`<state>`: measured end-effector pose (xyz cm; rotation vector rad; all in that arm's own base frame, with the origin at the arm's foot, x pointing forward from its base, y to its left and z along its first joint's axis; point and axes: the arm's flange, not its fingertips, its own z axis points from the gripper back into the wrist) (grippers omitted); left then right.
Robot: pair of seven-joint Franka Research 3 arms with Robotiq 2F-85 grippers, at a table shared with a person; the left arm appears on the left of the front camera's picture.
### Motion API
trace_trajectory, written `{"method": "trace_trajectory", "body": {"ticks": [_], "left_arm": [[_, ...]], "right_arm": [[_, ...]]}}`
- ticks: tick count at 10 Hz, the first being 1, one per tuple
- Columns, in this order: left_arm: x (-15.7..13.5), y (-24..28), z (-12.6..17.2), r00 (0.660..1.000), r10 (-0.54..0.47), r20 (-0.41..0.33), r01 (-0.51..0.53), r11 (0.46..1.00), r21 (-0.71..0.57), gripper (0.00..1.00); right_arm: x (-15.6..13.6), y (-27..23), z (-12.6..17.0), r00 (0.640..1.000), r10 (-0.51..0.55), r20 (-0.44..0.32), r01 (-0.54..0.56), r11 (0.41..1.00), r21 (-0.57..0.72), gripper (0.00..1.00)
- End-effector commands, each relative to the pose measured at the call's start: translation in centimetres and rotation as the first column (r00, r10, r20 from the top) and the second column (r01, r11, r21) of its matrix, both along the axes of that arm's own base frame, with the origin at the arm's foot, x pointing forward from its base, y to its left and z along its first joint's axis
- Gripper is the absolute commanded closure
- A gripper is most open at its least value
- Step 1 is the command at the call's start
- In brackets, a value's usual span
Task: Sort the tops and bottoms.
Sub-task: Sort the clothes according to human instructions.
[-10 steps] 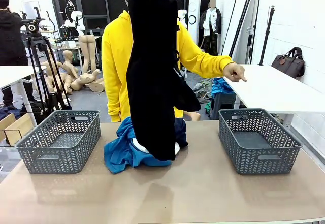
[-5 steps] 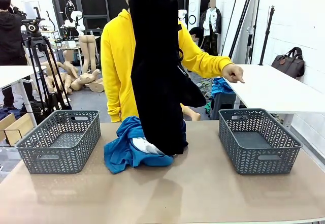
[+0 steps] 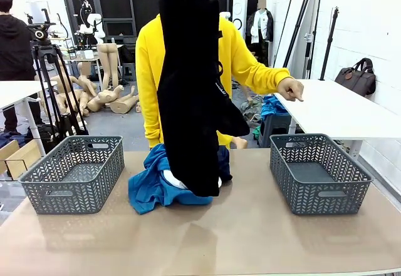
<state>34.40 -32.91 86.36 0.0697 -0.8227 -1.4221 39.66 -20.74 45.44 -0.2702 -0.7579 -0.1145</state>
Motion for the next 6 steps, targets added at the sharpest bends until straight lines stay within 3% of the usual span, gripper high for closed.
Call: {"method": "trace_trajectory", "body": {"ticks": [1,6], "left_arm": [[-0.2,0.09,0.46,1.0,-0.001,0.008,0.001,1.0,-0.006,1.0],[-0.2,0.09,0.46,1.0,-0.001,0.008,0.001,1.0,-0.006,1.0]], "right_arm": [[-0.1,-0.02,-0.06,1.0,0.003,-0.012,-0.003,1.0,-0.001,0.0],[-0.1,-0.02,-0.06,1.0,0.003,-0.012,-0.003,1.0,-0.001,0.0]]}}
